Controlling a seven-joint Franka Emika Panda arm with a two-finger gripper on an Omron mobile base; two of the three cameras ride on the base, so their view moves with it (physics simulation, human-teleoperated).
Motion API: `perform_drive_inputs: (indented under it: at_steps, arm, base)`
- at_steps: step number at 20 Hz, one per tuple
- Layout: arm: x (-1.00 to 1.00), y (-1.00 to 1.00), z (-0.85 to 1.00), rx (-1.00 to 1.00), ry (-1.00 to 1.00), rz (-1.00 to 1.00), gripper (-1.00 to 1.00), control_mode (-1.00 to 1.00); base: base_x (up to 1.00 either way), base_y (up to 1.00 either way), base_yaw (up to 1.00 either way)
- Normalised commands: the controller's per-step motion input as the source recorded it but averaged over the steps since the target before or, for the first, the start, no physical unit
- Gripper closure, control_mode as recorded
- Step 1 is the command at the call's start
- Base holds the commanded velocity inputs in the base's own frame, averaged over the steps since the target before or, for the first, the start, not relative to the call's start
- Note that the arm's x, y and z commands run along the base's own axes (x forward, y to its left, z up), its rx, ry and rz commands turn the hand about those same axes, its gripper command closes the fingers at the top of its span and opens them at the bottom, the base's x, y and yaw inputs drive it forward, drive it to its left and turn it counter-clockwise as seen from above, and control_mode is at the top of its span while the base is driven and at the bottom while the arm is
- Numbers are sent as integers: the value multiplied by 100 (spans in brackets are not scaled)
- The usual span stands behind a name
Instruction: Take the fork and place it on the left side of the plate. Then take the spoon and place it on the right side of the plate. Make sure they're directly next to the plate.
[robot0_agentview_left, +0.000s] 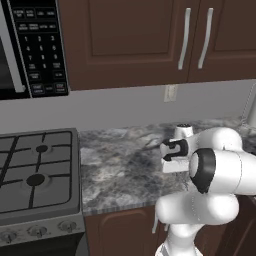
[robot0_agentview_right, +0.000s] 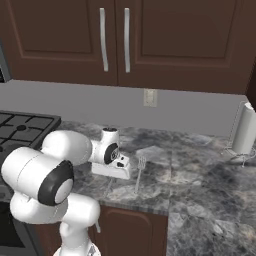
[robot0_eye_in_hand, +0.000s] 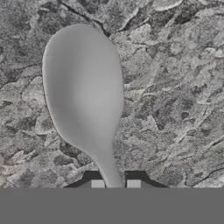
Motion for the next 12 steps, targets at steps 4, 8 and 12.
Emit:
perform_drive_inputs:
  at_steps: [4, 8, 12]
  arm:
    - [-98, 31, 59, -5, -32, -12, 100, -100]
    - [-73, -1, 100, 0, -26, -5, 100, -100]
    - [-64, -24, 100, 0, -9, -4, 100, -100]
  base:
    - [0, 0, 0]
    - [0, 0, 0]
    - [0, 0, 0]
